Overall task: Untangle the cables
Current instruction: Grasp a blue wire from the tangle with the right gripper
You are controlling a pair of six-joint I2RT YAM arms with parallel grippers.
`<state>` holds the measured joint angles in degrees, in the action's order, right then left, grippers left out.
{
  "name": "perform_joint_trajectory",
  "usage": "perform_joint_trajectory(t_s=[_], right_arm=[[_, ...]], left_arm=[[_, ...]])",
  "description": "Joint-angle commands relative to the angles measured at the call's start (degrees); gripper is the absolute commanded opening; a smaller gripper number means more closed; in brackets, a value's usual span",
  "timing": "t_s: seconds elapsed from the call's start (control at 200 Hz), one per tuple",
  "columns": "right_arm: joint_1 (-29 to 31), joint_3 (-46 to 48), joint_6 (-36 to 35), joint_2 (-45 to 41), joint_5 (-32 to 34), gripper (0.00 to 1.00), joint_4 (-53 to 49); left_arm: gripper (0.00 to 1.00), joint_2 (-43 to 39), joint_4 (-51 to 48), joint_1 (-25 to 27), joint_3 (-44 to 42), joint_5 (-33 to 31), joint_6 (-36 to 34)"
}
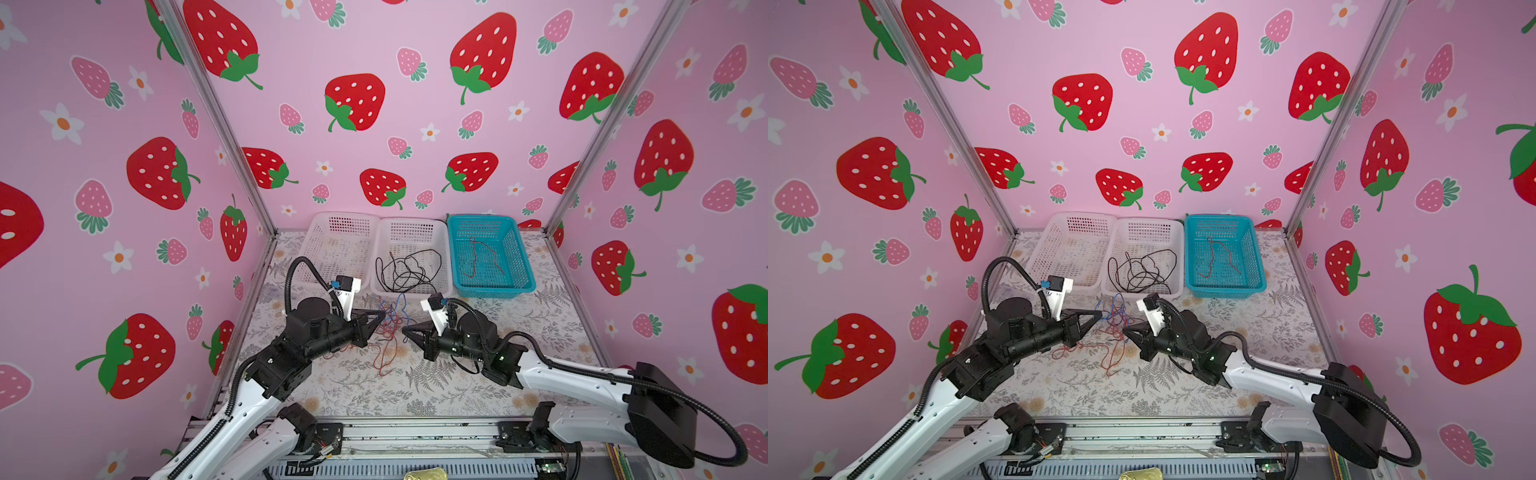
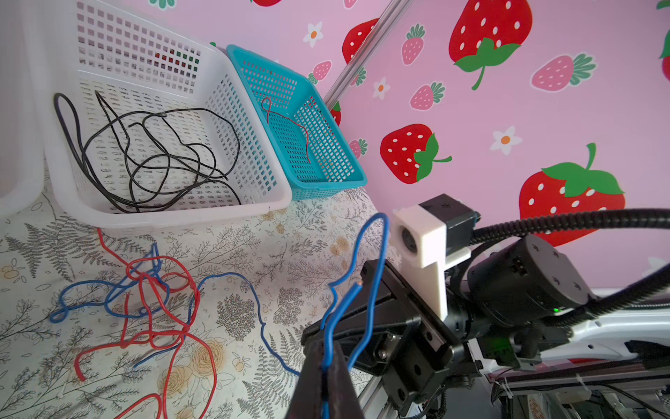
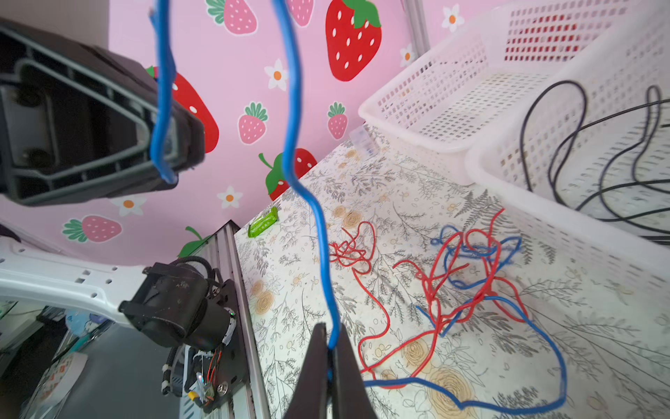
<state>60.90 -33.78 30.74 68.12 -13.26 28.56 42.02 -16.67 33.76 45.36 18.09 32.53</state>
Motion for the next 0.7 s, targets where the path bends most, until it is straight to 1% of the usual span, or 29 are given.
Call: perform_joint_trajectory(t_s=[0.0, 0.065, 0.14, 0.315, 0.445, 0.575, 0.69], right_arm=[[0.54, -1.97, -2.37, -4.5, 2.7, 0.0, -3.61], [0.53, -3.77, -2.9, -5.94, 2.94, 0.0, -6.74], [0.53, -5.87, -3.52, -7.19, 2.84, 0.0, -10.05], [0.55, -11.89, -5.87, -9.53, 3.52, 0.0, -17.97], [0.57, -15.74, -7.38, -11.03, 1.61, 0.0, -20.66], [0.54, -18.35, -7.8, -12.49, -1.38, 0.0, -21.26], [0.54, -19.5, -7.81, -13.53, -2.87, 0.0, -21.0]], left_arm=[[0.25, -0.77, -0.46, 0.17, -0.18, -1.46, -1.0], [0.34, -1.38, -0.34, 0.17, -1.59, -1.73, -0.76], [0.41, -1.98, -0.21, 0.21, -3.17, -1.75, -0.24], [0.5, -3.08, -0.38, 0.25, -6.0, -2.02, 0.84], [0.56, -2.5, 0.56, 0.51, -7.44, -1.75, 2.28], [0.66, -1.17, 2.76, 0.96, -8.94, -1.25, 4.14], [0.85, 0.09, 5.38, 1.09, -10.47, -0.63, 6.72]])
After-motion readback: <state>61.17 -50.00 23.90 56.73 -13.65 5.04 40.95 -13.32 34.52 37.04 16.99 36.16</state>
